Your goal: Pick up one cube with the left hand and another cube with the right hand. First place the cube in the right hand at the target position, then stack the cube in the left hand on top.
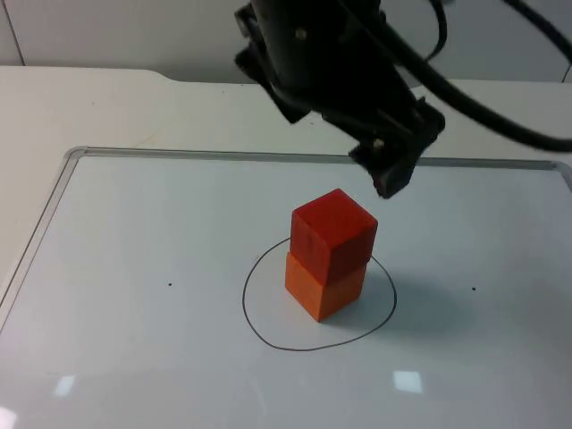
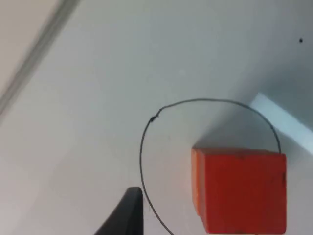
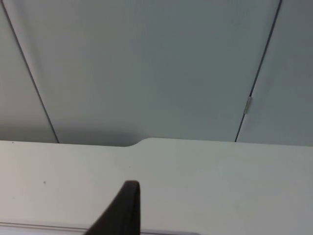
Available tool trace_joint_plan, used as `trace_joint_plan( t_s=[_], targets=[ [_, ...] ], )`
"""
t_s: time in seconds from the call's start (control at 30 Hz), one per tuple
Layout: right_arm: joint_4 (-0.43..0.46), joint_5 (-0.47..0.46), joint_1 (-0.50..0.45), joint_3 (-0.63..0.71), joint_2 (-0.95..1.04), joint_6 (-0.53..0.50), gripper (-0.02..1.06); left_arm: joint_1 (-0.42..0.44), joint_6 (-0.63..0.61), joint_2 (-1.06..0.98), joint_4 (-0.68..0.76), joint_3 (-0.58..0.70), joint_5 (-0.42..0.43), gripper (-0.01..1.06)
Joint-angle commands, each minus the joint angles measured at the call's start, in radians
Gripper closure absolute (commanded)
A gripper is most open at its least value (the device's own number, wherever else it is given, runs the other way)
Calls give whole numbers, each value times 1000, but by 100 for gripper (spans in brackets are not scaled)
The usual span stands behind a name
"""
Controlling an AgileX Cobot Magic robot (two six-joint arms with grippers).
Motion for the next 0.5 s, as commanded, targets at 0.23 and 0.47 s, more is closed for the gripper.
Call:
trace_joint_plan(
  t_s=[0.23, 0.47],
  targets=[
    [-1, -17, 5, 6, 0, 1, -1, -7, -52, -295, 194, -1, -115, 0],
    [3, -15, 5, 6, 0, 1, -1, 158, -241, -388, 318, -55, -161, 0]
  ],
)
